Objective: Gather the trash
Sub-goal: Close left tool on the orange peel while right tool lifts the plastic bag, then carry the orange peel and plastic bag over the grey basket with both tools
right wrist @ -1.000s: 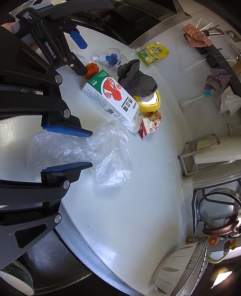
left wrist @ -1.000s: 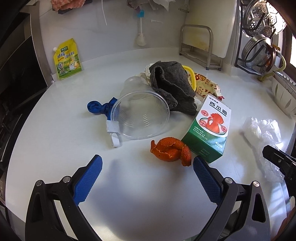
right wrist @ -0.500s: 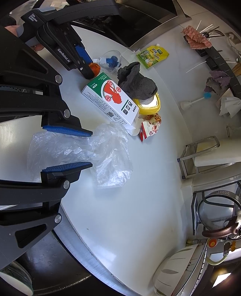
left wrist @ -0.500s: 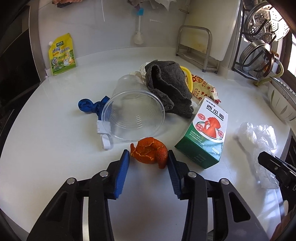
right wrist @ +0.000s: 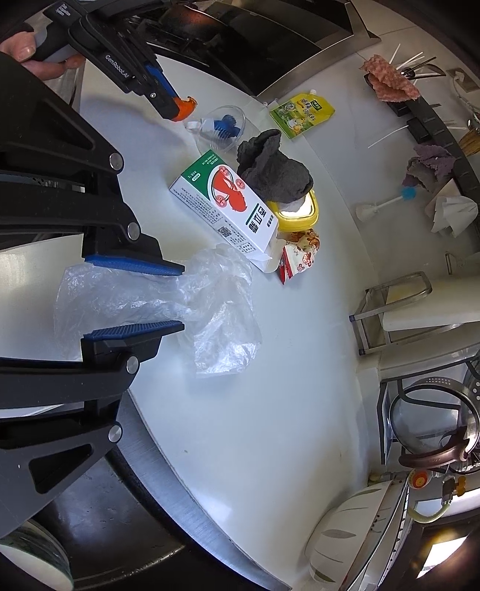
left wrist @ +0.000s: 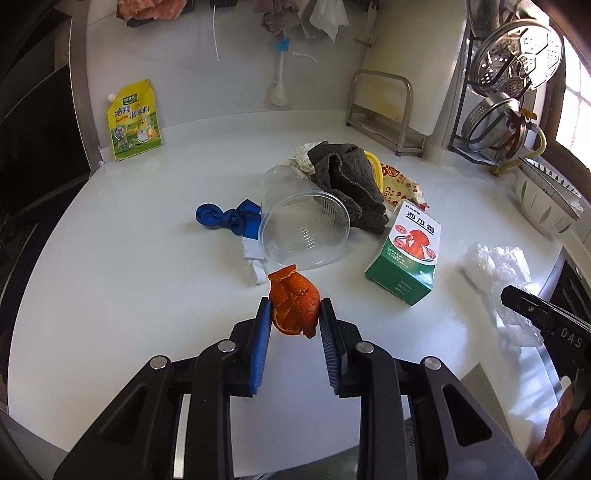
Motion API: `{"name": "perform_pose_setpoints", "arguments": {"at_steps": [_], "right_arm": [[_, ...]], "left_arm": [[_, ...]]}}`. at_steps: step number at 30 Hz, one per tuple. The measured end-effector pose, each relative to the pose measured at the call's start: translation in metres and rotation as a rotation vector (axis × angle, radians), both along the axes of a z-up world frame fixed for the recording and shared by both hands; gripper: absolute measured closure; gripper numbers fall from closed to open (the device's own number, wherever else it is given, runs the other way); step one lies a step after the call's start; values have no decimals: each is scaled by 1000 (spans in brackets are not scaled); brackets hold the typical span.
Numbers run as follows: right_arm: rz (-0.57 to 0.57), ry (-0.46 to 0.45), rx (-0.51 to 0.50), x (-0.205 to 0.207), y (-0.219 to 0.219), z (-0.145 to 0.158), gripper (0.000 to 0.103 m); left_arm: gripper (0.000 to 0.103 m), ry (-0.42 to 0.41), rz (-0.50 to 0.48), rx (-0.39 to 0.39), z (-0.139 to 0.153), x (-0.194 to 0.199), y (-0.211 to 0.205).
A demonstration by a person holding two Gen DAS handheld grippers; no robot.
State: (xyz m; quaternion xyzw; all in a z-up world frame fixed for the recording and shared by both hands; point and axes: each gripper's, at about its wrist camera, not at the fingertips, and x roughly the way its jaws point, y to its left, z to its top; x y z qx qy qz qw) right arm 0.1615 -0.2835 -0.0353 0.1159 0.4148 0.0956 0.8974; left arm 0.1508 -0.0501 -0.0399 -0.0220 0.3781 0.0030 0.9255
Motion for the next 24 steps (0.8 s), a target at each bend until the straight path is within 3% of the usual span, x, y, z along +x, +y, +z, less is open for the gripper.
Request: {"name": "perform_pose_setpoints", "arguments": {"at_steps": [5, 16, 24], "right_arm": [[-14, -70, -19, -29, 7, 18, 84], [-82, -117, -32, -105, 23, 25, 91], [-83, -106, -11, -164, 55, 11, 92]], "left_arm": [[76, -19, -36, 21, 9, -27, 10], [76, -37, -157, 31, 10, -88, 17], [76, -36, -227, 12, 3, -127, 17]]}}
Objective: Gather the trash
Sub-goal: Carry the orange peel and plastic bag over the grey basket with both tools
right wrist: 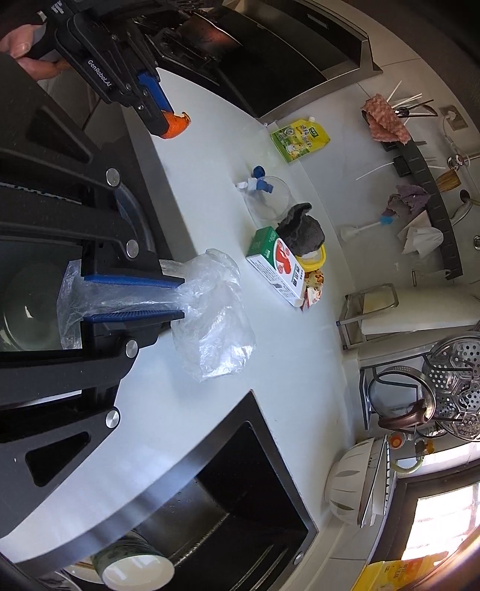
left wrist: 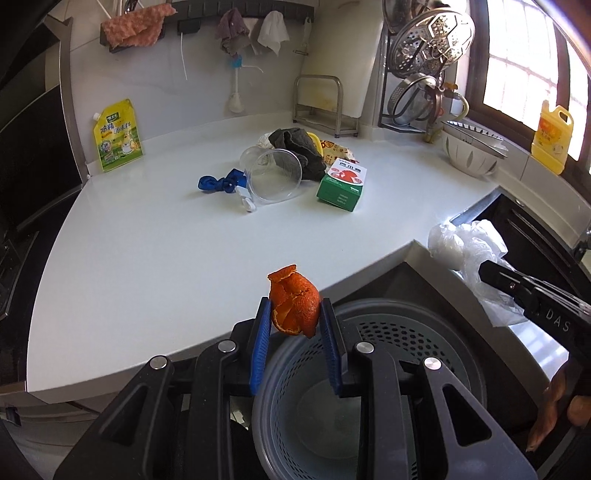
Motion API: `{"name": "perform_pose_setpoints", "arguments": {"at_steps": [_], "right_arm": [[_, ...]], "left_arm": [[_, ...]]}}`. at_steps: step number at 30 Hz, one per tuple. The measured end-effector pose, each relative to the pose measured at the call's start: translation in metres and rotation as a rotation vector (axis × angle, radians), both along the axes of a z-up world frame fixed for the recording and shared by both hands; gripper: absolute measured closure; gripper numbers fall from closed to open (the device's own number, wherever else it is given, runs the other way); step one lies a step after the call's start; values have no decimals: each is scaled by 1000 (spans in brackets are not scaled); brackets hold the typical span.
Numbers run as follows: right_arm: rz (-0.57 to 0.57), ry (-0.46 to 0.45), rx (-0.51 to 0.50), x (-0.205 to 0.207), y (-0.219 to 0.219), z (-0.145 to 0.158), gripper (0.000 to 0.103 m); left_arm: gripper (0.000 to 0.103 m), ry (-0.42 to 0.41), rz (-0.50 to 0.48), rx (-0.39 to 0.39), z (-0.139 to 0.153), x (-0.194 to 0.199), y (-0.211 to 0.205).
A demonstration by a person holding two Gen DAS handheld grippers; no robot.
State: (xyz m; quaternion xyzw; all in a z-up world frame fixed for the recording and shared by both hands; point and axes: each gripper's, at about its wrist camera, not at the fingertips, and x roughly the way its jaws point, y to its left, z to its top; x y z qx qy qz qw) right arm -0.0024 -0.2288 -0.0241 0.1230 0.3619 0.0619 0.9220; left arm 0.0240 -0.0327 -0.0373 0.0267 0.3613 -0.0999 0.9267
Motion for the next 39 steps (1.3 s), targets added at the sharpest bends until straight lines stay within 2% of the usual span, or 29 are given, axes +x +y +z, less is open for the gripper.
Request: {"name": "perform_pose_setpoints", "arguments": {"at_steps": [7, 14, 20, 39], "right_arm": [[-21, 1, -24, -51, 24, -15, 92], [-34, 30, -10, -75, 30, -33, 92], [-37, 70, 3, -82, 30, -51, 92], [-23, 143, 34, -79, 26, -76, 92]], "left_arm": [[76, 32, -48, 13, -19, -27, -2], [76, 78, -87, 22, -40, -41, -7], [76, 116, -102, 29, -55, -48, -8], [75, 178, -120, 46, -76, -40, -15]]}}
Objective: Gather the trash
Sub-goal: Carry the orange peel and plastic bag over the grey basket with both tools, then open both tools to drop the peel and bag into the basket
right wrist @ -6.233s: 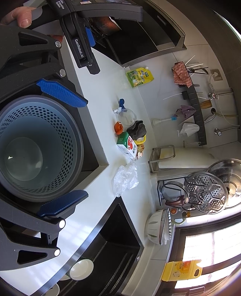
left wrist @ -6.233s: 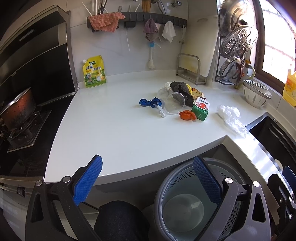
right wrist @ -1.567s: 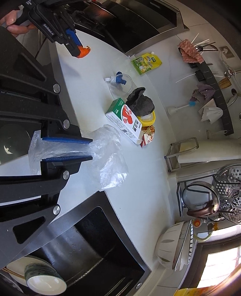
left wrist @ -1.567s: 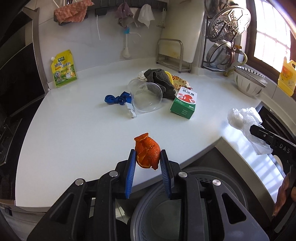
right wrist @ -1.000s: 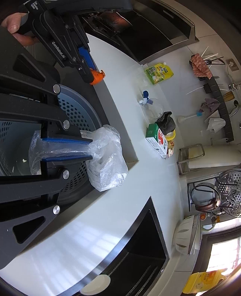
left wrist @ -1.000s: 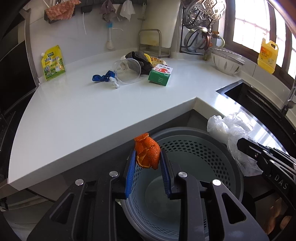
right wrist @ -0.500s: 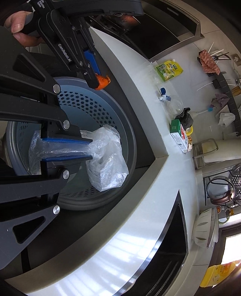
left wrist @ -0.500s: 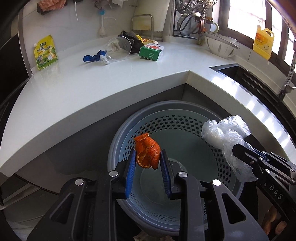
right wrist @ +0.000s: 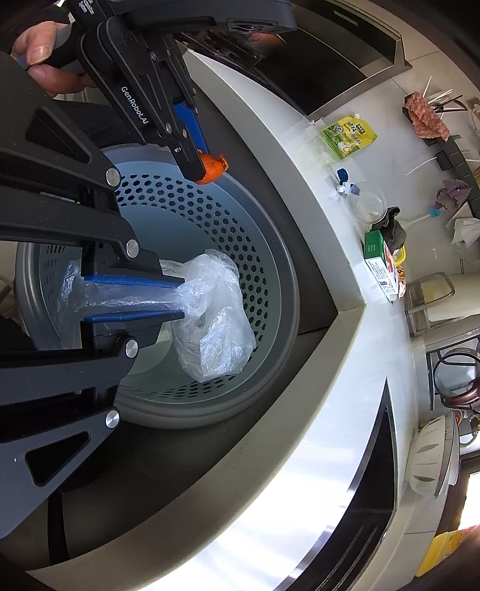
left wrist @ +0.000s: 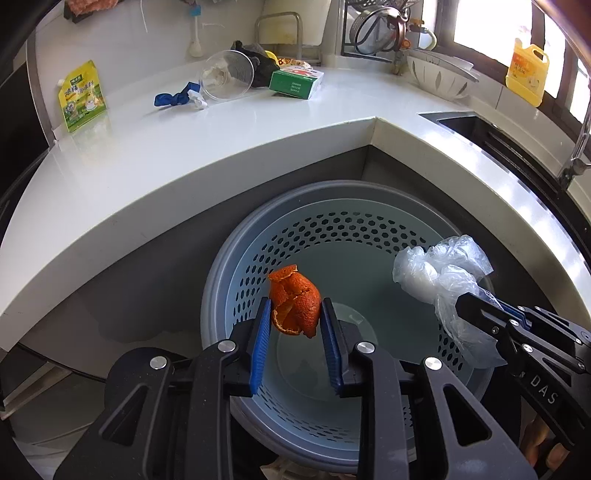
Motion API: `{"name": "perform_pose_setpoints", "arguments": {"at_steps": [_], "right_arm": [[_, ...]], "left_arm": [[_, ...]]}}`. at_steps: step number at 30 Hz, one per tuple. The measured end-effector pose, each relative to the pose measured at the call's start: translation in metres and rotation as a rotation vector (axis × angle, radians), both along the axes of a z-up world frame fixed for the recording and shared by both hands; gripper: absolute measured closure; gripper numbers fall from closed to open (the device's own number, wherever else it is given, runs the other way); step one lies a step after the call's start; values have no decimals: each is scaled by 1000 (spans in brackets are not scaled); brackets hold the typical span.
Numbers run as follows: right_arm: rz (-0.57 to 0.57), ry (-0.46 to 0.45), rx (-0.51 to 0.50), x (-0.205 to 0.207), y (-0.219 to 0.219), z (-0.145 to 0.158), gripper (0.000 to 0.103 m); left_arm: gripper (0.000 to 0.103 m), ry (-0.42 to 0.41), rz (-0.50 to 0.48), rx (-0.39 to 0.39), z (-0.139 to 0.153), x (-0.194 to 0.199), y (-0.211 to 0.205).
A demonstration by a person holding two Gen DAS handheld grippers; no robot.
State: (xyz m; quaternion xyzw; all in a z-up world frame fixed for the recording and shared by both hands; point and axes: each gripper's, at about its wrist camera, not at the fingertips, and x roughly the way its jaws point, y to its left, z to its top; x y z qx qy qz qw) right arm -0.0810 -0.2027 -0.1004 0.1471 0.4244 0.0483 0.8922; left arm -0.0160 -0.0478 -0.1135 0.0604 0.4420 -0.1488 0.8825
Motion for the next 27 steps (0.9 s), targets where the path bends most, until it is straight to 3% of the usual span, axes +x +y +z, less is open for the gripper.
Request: {"name": "perform_pose_setpoints", "arguments": {"at_steps": [13, 16, 17, 18, 21, 27], "right_arm": [[-3, 12, 12, 3, -2, -5, 91], [-3, 8, 9, 2, -1, -4, 89], [-4, 7, 8, 1, -2, -4, 86], [-7, 4, 8, 1, -2, -3, 80], [-19, -10, 8, -2, -3, 0, 70], [-24, -17, 7, -4, -5, 4, 69]], "left_arm": [[72, 21, -2, 8, -8, 3, -3], [59, 19, 6, 1, -7, 3, -1], [49, 13, 10, -1, -6, 3, 0], [46, 5, 12, -3, -4, 2, 1], [45, -5, 12, -1, -1, 2, 2], [42, 2, 20, -9, 0, 1, 4]]}}
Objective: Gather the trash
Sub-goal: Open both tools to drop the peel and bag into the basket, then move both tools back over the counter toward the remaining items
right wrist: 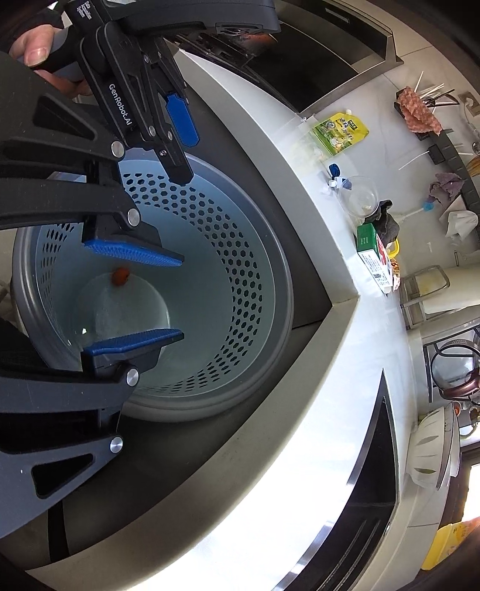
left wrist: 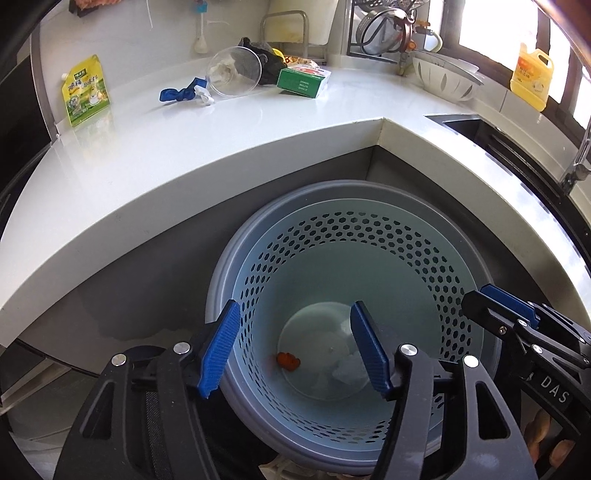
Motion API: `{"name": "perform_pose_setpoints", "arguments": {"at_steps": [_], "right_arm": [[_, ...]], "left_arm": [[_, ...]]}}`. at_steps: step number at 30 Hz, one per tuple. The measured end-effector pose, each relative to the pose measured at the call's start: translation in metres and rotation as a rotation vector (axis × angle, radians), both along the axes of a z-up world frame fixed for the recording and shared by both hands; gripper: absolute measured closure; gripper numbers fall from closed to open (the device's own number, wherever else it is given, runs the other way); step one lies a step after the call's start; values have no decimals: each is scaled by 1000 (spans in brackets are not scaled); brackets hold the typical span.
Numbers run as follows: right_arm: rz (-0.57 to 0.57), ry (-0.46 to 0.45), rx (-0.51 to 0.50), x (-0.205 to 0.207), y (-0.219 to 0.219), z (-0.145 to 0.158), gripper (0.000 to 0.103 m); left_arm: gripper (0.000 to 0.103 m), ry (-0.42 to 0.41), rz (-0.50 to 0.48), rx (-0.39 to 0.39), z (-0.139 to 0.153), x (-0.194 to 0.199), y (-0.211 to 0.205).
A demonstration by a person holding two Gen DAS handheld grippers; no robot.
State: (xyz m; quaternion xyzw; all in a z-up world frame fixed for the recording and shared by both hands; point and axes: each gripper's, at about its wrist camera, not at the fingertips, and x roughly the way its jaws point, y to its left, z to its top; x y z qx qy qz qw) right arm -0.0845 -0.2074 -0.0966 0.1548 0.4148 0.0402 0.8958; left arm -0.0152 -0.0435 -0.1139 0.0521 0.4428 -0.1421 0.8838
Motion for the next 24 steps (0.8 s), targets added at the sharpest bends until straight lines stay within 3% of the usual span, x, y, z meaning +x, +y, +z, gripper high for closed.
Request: {"name": "perform_pose_setpoints", "arguments": {"at_steps": [13, 24], "right_arm": [[-11, -10, -4, -1, -3, 5, 63], [-27, -38, -20, 1, -5, 19, 54]], "left_arm": [[25, -44, 18, -7, 12, -2, 6], [11, -122, 67, -56, 39, -2, 24]]}}
